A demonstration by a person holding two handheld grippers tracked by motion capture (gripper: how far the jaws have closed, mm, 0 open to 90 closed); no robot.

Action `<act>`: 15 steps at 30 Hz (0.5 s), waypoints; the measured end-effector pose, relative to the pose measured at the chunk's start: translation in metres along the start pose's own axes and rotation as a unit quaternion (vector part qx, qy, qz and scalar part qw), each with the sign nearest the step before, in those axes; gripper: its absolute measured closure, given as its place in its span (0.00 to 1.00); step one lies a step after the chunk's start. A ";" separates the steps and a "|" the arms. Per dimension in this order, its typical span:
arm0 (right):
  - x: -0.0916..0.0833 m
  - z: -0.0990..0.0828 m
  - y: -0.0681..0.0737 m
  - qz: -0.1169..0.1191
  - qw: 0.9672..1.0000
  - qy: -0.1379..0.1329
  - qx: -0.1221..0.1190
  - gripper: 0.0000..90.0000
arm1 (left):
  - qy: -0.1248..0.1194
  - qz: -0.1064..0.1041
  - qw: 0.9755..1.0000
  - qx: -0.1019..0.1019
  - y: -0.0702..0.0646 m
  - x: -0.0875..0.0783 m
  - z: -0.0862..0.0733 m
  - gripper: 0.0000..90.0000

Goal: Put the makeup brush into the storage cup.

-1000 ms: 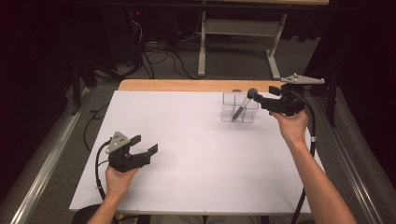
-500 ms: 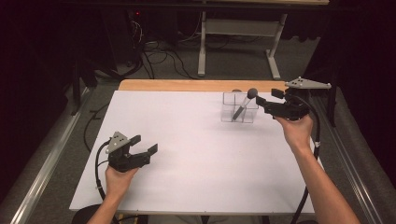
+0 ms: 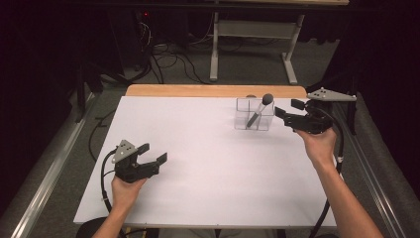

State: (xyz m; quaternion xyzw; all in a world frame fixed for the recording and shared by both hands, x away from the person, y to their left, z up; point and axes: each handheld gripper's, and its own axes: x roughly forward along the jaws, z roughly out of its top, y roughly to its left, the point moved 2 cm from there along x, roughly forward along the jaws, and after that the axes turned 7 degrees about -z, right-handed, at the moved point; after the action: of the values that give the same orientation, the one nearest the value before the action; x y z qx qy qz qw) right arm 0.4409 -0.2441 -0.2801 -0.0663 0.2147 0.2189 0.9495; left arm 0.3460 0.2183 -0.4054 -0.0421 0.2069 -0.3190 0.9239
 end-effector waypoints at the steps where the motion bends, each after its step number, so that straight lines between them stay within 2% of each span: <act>1: -0.001 -0.001 0.000 0.000 1.000 0.001 0.000 0.36 | 0.000 0.000 1.000 0.001 0.000 0.000 0.000 0.24; 15: -0.012 -0.008 0.000 0.008 1.000 -0.010 0.003 0.36 | -0.001 0.000 1.000 0.001 0.000 -0.001 0.000 0.24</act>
State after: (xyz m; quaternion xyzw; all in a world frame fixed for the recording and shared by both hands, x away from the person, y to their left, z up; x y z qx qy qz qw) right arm 0.4281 -0.2508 -0.2819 -0.0596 0.2062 0.2261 0.9502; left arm 0.3453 0.2185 -0.4050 -0.0412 0.2059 -0.3189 0.9243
